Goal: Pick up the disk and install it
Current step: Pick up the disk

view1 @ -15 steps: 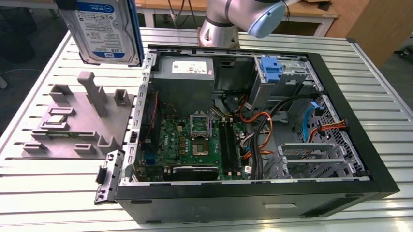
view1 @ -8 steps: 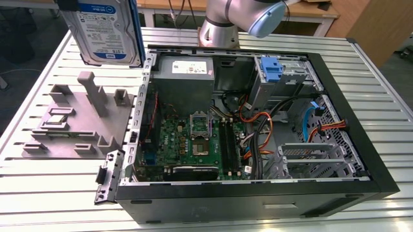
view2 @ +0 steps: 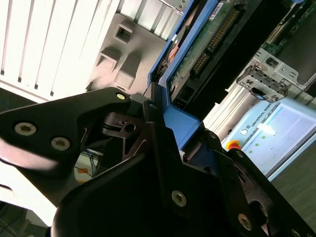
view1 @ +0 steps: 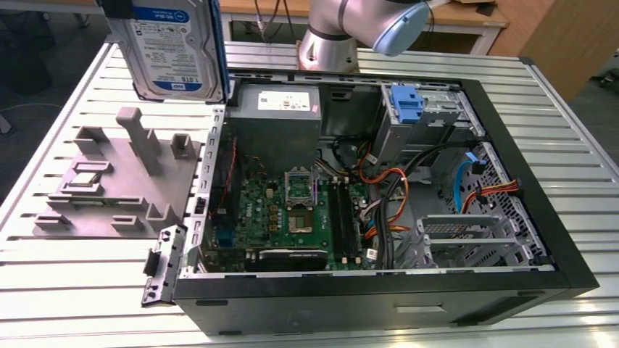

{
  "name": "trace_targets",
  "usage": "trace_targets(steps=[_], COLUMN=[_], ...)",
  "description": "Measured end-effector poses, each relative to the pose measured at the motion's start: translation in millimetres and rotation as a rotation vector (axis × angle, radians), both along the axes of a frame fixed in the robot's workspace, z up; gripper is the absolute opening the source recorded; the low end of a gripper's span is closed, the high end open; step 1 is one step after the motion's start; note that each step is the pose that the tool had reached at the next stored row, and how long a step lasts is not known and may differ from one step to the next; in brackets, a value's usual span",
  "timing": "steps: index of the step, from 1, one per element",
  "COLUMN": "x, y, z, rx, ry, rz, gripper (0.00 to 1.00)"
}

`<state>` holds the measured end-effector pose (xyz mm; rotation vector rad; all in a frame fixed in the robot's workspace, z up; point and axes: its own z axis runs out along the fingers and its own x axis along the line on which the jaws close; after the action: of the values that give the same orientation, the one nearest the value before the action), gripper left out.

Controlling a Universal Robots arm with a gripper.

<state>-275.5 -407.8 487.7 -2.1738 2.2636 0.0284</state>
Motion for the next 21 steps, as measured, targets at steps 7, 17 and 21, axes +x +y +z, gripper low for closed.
trace_targets(steps=[7,17,21], x=[4.0,9.8,12.1], y=[0.0,0.0,0.0], z=[0.0,0.0,0.0], rx=[-0.0049,-0.0121,-0.0149], ry=[-0.0001,0.0,0.0], rz=[0.0,0.0,0.0], gripper=[0.37,0.37,0.37])
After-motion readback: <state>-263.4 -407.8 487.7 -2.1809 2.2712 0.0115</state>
